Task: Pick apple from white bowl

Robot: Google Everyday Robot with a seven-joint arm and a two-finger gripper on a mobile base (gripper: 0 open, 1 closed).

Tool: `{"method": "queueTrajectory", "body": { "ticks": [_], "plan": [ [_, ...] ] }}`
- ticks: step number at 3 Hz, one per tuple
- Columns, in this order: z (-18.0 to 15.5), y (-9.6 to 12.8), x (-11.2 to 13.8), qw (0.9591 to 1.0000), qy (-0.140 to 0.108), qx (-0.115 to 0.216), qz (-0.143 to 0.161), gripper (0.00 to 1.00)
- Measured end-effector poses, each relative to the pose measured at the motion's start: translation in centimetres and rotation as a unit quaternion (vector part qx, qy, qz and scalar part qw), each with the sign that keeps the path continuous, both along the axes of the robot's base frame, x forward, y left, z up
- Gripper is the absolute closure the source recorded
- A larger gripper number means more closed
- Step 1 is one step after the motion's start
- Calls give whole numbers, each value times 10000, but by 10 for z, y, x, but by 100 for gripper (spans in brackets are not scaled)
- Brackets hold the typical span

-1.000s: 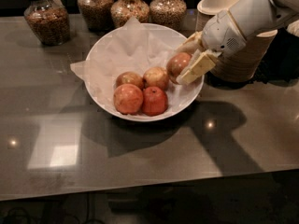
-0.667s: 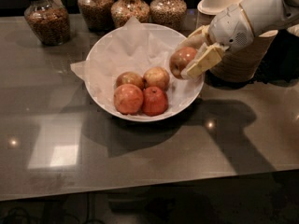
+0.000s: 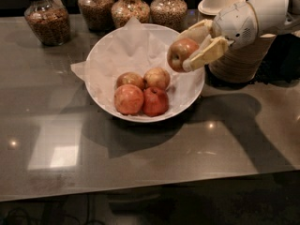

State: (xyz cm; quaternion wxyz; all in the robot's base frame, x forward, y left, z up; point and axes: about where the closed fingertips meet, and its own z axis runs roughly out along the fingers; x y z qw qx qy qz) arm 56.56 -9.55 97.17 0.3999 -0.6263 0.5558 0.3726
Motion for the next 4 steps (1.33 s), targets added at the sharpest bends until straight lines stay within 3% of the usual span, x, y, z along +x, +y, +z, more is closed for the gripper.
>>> {"method": "queueTrajectory", "body": {
  "ticks": [2, 3, 4],
  "plan": [
    [4, 12, 4, 9999, -11, -129, 103, 100],
    [4, 34, 12, 9987, -36, -408, 306, 100],
    [-2, 50, 25, 9959, -147, -856, 269, 100]
  ]
}}
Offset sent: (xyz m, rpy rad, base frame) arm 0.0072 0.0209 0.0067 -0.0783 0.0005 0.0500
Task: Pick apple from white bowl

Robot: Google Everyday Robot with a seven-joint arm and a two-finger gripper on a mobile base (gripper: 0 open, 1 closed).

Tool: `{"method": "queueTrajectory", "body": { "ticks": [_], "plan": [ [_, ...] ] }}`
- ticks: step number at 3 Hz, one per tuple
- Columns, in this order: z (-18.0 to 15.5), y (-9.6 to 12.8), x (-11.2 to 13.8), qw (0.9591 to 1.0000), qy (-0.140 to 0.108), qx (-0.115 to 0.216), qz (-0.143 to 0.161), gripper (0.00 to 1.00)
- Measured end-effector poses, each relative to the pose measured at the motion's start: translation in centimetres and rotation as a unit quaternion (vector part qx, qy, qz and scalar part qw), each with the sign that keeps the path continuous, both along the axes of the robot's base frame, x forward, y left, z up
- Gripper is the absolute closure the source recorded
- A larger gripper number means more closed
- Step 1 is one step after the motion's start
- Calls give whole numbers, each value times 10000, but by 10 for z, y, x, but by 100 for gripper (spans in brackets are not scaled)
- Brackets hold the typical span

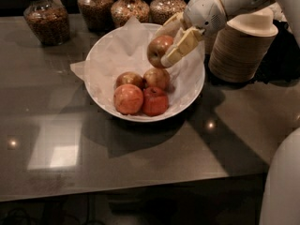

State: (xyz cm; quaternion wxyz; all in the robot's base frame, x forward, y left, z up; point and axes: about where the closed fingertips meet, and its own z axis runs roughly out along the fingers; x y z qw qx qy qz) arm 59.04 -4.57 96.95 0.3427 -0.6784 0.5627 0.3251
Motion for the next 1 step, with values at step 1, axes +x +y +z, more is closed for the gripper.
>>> {"method": "queueTrajectory", "body": {
  "ticks": [1],
  "plan": [
    [0, 0, 0, 10000, 0, 0, 0, 100]
  ]
}}
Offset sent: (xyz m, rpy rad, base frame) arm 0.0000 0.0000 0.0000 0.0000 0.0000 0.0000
